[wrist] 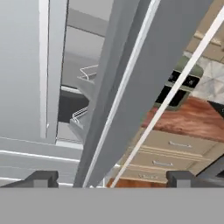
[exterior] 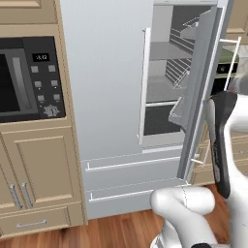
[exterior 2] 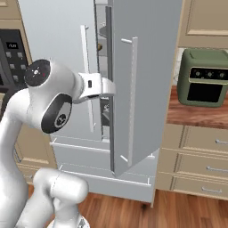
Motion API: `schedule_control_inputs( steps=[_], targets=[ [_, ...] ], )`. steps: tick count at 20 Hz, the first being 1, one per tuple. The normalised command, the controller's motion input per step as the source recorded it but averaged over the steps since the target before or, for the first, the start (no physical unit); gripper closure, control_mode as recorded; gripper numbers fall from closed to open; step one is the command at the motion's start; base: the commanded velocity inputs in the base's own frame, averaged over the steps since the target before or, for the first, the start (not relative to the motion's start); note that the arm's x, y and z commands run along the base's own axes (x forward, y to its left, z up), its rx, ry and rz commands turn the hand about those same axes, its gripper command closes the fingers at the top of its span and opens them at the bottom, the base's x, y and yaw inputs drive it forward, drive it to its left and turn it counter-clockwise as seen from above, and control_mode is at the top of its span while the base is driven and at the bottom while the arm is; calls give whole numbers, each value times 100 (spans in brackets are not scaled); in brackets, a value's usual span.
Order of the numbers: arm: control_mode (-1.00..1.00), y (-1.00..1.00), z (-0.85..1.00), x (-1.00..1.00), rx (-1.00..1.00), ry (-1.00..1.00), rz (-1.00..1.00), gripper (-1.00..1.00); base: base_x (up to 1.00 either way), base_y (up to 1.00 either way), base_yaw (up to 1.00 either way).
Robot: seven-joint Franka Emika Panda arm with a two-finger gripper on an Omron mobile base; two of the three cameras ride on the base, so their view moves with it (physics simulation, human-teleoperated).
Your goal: Retrieve the banana and peach from the fridge and place them into the bowl on the dining table.
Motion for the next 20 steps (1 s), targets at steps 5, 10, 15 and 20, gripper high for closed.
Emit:
schedule_control_inputs(
  steps=[5, 10, 15, 20],
  targets=[
    [-100, 96, 0, 0, -41, -10, 1, -100, 0, 0, 0],
    [-100, 58, 15, 0, -34, -7, 0, -100, 0, 0, 0],
    [-100, 29, 22, 23, -22, 19, 0, -100, 0, 0, 0],
    [-100, 3, 5, 50, -11, 34, -1, -100, 0, 0, 0]
  ],
)
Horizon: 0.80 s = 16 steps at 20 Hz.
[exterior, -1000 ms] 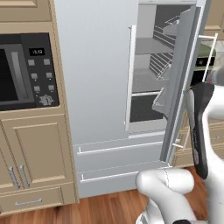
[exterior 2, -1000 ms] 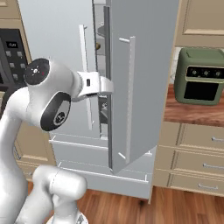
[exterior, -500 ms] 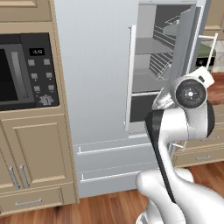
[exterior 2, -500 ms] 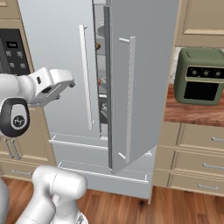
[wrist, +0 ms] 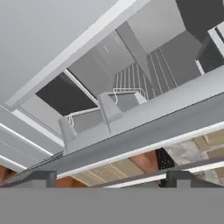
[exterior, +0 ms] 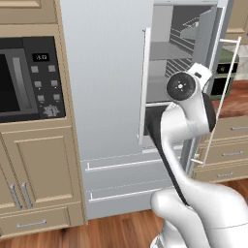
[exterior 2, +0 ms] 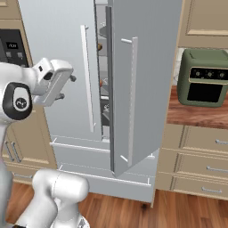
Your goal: Retrieve the banana and peach from the fridge and place them into the bowl on the dining table.
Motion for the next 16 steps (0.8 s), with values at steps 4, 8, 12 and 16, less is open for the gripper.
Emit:
schedule_control_inputs(
  steps=[4, 8, 12, 16],
  targets=[
    [-100, 0, 0, 35, -12, 26, -1, -100, 0, 0, 0],
    [-100, 0, -11, 32, -15, 2, -3, -100, 0, 0, 0],
    [-100, -11, -32, 43, -16, -3, -3, -100, 0, 0, 0],
    [-100, -29, -36, 53, -13, -3, -2, -100, 0, 0, 0]
  ],
)
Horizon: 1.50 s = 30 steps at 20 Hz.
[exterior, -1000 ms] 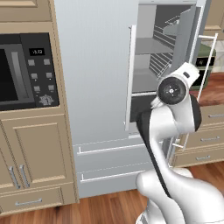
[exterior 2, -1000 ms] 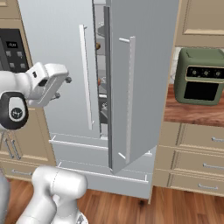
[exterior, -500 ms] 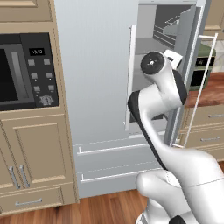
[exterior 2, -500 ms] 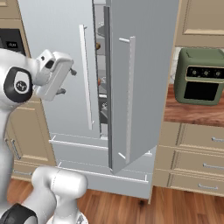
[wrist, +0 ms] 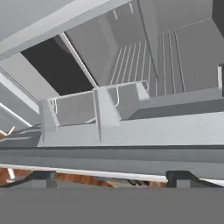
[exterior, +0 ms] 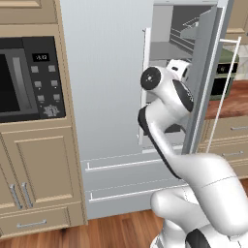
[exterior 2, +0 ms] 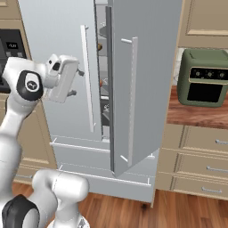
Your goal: Retrieve the banana and peach from the fridge and place them into the bowl on the dining table.
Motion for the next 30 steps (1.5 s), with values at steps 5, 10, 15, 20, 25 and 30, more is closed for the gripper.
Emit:
schedule_control_inputs(
  steps=[5, 10, 15, 20, 25, 30],
  targets=[
    [-100, -46, -19, 59, -6, 0, 0, -100, 0, 0, 0],
    [-100, -46, -2, 65, -3, 1, 0, -100, 0, 0, 0],
    [-100, -26, -4, 88, -3, 4, 0, -100, 0, 0, 0],
    [-100, -15, -2, 67, -6, 4, 0, -100, 0, 0, 0],
    [-100, -74, 0, -39, -6, 0, -10, -100, 0, 0, 0],
    [-100, -100, 0, -86, -1, 0, -17, -100, 0, 0, 0]
  ],
)
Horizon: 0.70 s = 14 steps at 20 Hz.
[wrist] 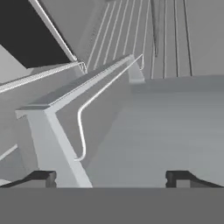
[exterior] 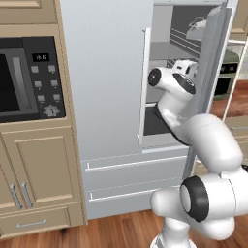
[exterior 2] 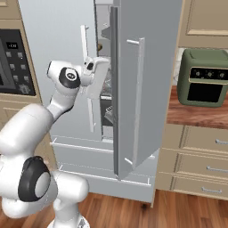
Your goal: Retrieve the banana and peach from the fridge and place them into the bowl on the dining table.
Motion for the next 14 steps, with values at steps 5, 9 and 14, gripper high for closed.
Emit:
schedule_control_inputs(
  steps=[5, 9, 14],
  targets=[
    [-100, -100, 0, -96, 0, 0, -20, -100, 0, 0, 0],
    [-100, -100, 0, -84, 0, 0, -21, -100, 0, 0, 0],
    [-100, -100, 0, -54, 1, 0, -21, -100, 0, 0, 0]
  ],
)
